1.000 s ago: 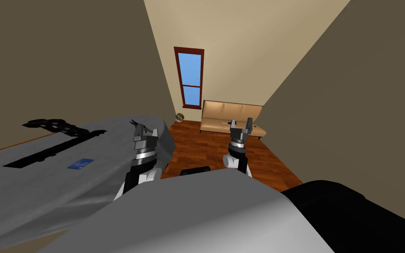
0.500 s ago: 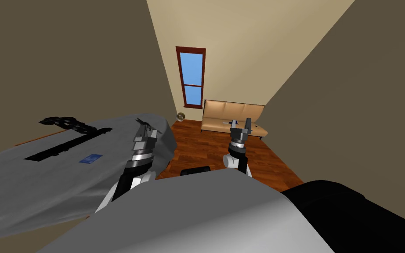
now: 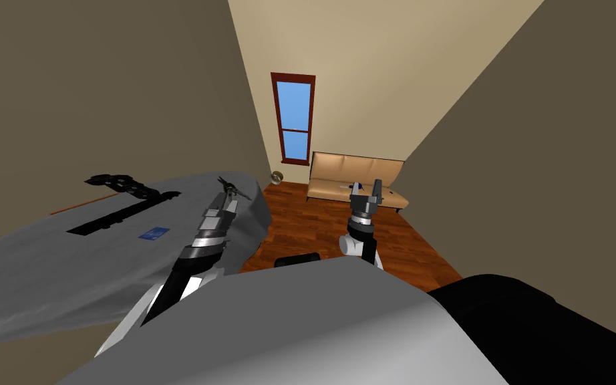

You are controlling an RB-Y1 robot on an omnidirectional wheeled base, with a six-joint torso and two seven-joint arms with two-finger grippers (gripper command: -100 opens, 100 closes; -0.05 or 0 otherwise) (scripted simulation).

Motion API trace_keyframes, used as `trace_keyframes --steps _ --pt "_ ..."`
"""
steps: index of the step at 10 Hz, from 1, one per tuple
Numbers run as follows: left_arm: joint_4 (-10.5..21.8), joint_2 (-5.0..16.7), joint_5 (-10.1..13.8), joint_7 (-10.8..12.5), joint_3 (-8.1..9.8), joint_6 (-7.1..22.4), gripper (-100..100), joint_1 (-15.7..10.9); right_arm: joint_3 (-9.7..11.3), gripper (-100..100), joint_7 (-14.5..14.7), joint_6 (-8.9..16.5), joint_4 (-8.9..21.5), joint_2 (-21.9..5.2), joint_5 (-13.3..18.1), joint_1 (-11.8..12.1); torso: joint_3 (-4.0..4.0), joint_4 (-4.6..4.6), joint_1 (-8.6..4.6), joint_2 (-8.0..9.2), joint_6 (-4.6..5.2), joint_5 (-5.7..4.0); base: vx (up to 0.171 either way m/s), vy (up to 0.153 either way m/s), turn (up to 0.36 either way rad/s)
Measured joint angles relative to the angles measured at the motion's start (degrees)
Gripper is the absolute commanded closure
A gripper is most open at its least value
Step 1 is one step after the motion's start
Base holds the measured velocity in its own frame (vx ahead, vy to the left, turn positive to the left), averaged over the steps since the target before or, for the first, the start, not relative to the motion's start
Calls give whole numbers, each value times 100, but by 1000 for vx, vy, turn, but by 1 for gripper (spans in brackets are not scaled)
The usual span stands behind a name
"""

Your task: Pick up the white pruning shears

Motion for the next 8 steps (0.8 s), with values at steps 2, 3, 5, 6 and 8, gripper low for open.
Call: trace_keyframes --steps 2,3,5,6,8 --pt "-61 282 -89 11 75 113 -100 80 0 0 0 0 0 0 0 0 -2 -1 -1 -3 0 0 -42 34 26" --pt "-93 458 -160 23 145 178 -100 167 0 0 0 0 0 0 0 0 1 0 4 1 0 1 -38 33 6" --pt "-165 767 -254 36 221 322 -100 244 0 0 0 0 0 0 0 0 -1 0 1 -3 1 0 -30 25 9" --pt "-184 900 -277 50 262 377 -100 269 0 0 0 0 0 0 0 0 -3 -1 -3 -6 1 0 -28 23 11" --pt "-250 1187 -354 74 349 502 -100 368 0 0 0 0 0 0 0 0 -5 -2 -4 -9 1 0 -20 21 9"
